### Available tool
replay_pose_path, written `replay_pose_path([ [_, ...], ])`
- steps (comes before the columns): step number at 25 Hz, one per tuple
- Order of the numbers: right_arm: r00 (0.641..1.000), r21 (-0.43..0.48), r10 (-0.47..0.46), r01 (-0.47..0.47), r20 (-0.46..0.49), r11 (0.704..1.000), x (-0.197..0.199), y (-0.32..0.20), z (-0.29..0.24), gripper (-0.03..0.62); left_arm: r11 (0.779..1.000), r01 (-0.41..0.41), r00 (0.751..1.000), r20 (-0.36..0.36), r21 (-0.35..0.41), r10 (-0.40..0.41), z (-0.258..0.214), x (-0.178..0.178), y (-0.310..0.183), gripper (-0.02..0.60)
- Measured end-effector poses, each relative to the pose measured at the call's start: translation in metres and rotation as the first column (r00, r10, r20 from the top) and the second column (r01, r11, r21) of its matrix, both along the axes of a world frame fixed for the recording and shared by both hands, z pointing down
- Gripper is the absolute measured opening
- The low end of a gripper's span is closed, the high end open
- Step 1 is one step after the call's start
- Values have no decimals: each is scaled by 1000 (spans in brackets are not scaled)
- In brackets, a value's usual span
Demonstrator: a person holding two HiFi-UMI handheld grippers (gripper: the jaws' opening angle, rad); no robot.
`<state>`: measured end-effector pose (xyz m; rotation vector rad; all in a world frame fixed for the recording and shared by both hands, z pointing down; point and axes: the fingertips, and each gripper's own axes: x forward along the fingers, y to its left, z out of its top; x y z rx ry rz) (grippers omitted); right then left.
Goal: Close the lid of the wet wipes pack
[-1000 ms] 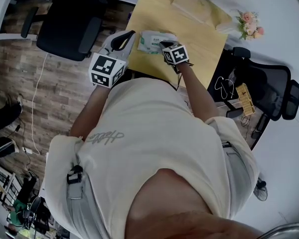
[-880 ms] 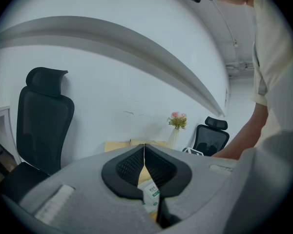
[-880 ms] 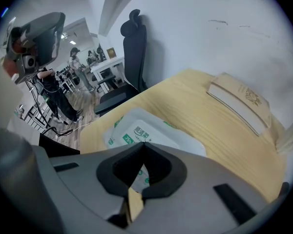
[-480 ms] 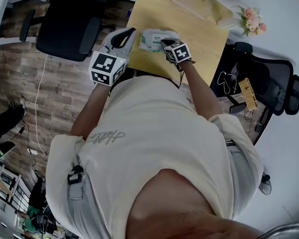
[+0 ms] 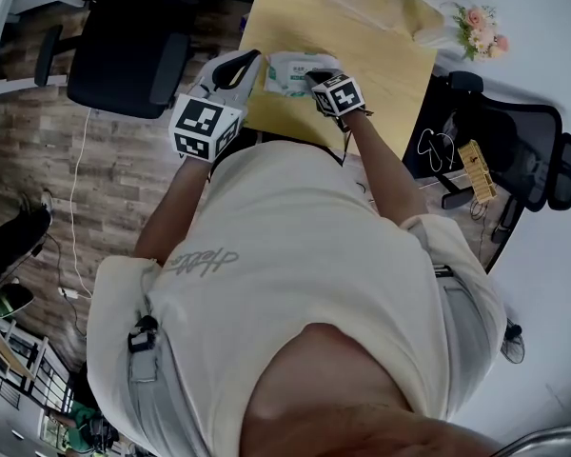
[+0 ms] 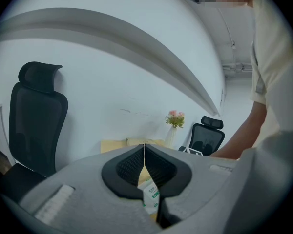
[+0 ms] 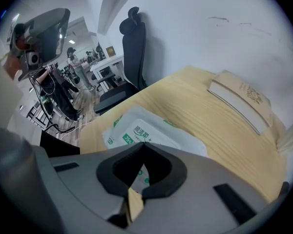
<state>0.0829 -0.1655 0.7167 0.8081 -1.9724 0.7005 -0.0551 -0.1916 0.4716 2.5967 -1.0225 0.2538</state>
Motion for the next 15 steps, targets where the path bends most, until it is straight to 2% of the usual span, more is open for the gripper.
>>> replay_pose_path([
  [4,1000,-7,15,-15,8,1000,1,-1,0,3,1000,-5,1000,1,-2,5,1,0,-2,17],
  [9,989,-54,122,-117,80,992,2,-1,-1,3,1000,-5,1000,-1,-10,5,4,0,-3,17],
  [15,982,-8,152,-152,110,988,4,0,-15,3,1000,-29,1000,-2,-7,29,5,10,-7,16],
])
